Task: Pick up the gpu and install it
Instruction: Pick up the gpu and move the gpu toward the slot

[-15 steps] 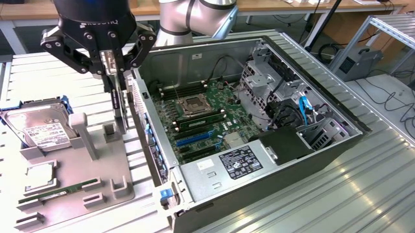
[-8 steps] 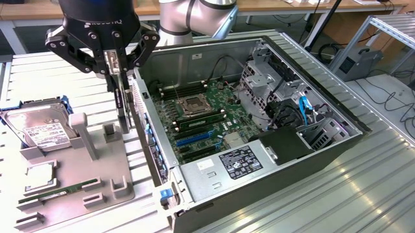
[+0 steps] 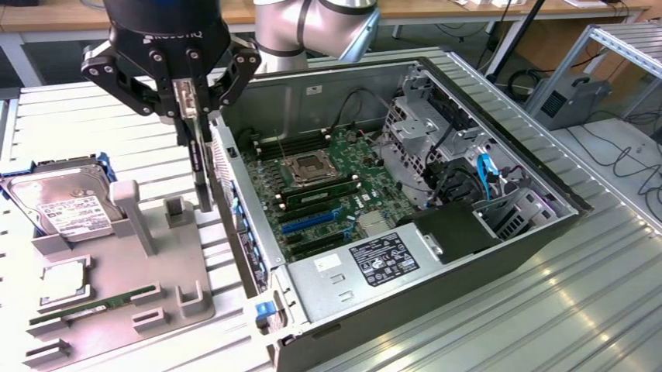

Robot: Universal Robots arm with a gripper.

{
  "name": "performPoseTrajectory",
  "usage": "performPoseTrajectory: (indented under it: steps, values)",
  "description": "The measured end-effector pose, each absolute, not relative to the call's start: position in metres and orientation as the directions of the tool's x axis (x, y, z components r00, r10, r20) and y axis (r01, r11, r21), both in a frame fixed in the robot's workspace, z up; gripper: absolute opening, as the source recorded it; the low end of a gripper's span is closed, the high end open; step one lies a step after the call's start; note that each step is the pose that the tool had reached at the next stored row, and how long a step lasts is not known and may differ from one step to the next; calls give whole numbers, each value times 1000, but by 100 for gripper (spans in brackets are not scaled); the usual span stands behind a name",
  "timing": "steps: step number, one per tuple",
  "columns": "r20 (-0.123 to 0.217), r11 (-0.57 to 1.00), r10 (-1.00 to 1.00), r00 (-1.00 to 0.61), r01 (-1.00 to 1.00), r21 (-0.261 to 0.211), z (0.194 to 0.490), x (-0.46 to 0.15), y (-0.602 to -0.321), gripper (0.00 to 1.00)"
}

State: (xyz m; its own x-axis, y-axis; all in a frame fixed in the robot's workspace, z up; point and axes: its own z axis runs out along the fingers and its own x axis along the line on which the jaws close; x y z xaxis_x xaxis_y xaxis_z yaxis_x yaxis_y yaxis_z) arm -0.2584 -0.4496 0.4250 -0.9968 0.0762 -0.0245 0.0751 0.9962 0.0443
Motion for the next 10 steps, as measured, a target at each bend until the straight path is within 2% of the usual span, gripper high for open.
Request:
performPoseTrajectory:
  steps: [10]
  values:
    - [-25, 996, 76, -997, 75, 44, 425, -253, -450, 26]
